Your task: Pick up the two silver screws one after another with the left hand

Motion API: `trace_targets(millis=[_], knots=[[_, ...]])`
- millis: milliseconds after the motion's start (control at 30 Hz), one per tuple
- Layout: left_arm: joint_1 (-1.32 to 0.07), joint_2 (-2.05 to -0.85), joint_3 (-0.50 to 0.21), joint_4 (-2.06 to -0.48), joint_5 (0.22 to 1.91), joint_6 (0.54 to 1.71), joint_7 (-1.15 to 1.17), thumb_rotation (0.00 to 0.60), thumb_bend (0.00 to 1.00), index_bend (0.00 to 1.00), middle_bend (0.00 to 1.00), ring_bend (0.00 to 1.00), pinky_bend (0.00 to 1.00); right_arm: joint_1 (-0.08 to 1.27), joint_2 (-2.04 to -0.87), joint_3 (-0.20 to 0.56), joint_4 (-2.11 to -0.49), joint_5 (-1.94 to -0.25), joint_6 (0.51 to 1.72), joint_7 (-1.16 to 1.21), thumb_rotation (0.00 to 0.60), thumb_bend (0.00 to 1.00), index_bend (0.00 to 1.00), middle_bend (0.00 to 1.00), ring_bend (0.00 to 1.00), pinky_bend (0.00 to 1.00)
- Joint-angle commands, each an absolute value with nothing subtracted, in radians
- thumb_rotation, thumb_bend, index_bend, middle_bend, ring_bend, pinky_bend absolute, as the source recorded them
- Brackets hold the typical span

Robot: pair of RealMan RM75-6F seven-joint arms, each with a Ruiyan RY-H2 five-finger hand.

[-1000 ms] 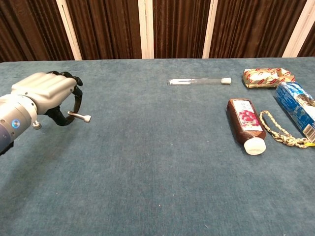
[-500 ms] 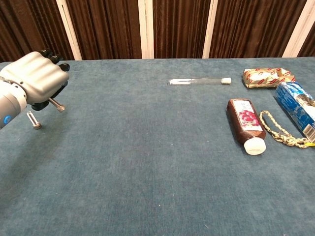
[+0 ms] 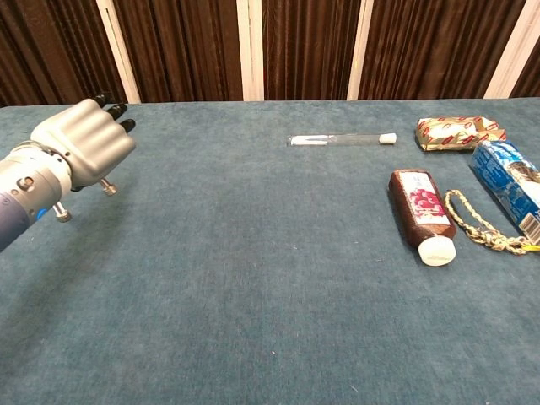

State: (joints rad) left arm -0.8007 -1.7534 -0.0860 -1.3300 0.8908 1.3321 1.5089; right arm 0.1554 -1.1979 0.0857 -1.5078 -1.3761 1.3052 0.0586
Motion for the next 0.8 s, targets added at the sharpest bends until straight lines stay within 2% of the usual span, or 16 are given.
trace_targets(millis=[33,433,800], knots=[[-0.811,-1.774,-0.081,-1.301,0.901,1.325,1.521,0.6,0.55,0.58,0.1,0.0,0.0,0.155,-1.198,0.086,-1.507,-1.377,1.306,0.06,0.6,0.15,0.13,0.09,0.05,0.0],[-0.839,-1.852,-0.093,-1.19,0.89,1.279,1.555,0.6,0.55,0.58,0.1,0.0,0.0,0.156,-1.198,0.086,-1.504,-1.376,1.305,0.065,0.6,0.15,0.13,0.09,0.05,0.0],[-0.842,-1.885,-0.101,-1.16,0.871,1.262,1.574,0.6,0.55,0.57,0.1,0.0,0.0,0.155,-1.198,0.086,-1.502,-1.377,1.306,0.069,0.6,0.15,0.13,0.09,0.05,0.0]])
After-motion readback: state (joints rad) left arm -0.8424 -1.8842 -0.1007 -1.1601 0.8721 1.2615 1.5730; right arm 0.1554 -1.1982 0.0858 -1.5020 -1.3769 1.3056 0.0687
